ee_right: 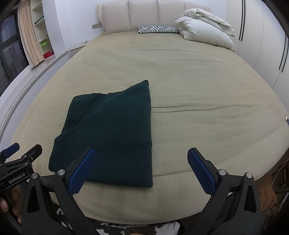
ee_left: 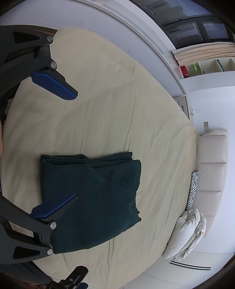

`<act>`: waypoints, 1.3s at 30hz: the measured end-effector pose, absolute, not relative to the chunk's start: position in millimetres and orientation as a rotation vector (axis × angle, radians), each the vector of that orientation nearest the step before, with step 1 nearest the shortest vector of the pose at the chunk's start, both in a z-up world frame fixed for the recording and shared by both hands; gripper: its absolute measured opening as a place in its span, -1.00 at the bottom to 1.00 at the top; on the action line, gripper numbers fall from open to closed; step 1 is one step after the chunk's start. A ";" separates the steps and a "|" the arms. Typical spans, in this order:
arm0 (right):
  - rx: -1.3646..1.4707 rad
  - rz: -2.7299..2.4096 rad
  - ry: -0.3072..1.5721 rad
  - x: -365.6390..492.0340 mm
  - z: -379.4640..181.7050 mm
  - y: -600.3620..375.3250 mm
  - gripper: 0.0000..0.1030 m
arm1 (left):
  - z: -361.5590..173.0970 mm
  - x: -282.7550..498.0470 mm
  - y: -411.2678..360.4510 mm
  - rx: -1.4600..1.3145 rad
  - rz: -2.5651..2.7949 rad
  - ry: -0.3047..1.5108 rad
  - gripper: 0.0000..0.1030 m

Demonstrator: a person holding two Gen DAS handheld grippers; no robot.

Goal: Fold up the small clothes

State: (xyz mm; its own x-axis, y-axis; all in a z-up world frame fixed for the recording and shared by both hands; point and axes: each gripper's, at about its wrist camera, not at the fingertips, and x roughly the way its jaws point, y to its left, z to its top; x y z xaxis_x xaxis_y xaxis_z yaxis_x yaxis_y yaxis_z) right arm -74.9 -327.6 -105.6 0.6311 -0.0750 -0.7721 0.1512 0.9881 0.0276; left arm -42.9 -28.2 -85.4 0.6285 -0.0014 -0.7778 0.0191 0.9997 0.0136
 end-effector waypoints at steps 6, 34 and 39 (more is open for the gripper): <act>0.092 -0.128 0.881 -74.5 -106.7 -328.0 1.00 | -85.3 -43.1 -28.4 0.021 -0.012 0.891 1.00; 0.096 -0.126 0.885 -75.2 -109.9 -327.9 1.00 | -89.6 -47.0 -29.5 0.021 -0.018 0.899 1.00; 0.097 -0.124 0.888 -75.9 -111.5 -328.3 1.00 | -89.6 -45.1 -27.1 0.019 -0.023 0.902 1.00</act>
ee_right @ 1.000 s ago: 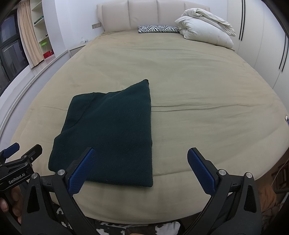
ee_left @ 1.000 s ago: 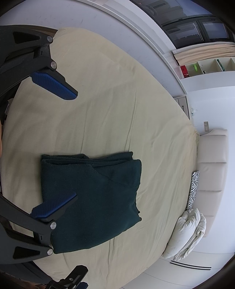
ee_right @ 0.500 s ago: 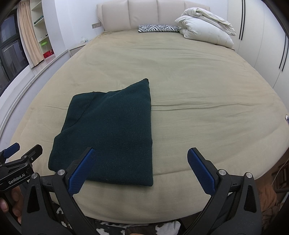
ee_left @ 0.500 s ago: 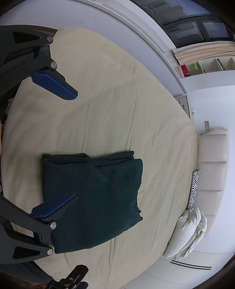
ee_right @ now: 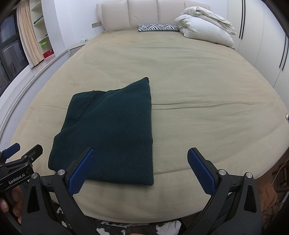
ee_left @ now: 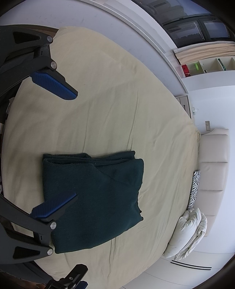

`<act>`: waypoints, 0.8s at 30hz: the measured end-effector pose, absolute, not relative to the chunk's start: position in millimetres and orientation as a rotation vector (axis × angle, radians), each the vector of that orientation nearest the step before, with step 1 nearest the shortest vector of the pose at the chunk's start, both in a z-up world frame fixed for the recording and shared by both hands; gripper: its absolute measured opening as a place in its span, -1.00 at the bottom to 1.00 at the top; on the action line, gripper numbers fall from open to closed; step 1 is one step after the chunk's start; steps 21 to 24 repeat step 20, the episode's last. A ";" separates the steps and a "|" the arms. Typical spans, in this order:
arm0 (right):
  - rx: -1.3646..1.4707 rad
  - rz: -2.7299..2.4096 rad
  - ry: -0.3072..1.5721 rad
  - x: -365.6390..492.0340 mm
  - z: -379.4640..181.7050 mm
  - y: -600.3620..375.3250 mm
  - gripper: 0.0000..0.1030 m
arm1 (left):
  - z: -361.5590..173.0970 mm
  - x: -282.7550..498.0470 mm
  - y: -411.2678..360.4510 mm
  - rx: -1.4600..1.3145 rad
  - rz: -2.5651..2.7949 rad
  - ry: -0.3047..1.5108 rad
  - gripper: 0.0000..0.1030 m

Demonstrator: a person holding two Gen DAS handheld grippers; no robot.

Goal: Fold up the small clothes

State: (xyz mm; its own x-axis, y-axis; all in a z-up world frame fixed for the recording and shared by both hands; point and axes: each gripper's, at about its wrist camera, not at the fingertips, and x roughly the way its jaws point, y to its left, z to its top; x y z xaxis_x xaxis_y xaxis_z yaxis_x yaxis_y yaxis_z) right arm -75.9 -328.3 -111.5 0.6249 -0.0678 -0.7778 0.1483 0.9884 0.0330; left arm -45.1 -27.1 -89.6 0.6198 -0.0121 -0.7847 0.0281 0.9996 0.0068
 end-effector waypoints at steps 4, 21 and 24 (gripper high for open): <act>0.097 -0.123 0.888 -76.9 -111.9 -327.6 1.00 | -89.7 -45.0 -27.1 0.019 -0.027 0.903 1.00; 0.099 -0.118 0.892 -76.7 -112.8 -328.7 1.00 | -85.0 -44.7 -23.3 0.018 -0.033 0.894 1.00; 0.099 -0.118 0.892 -76.7 -112.8 -328.7 1.00 | -85.0 -44.7 -23.3 0.018 -0.033 0.894 1.00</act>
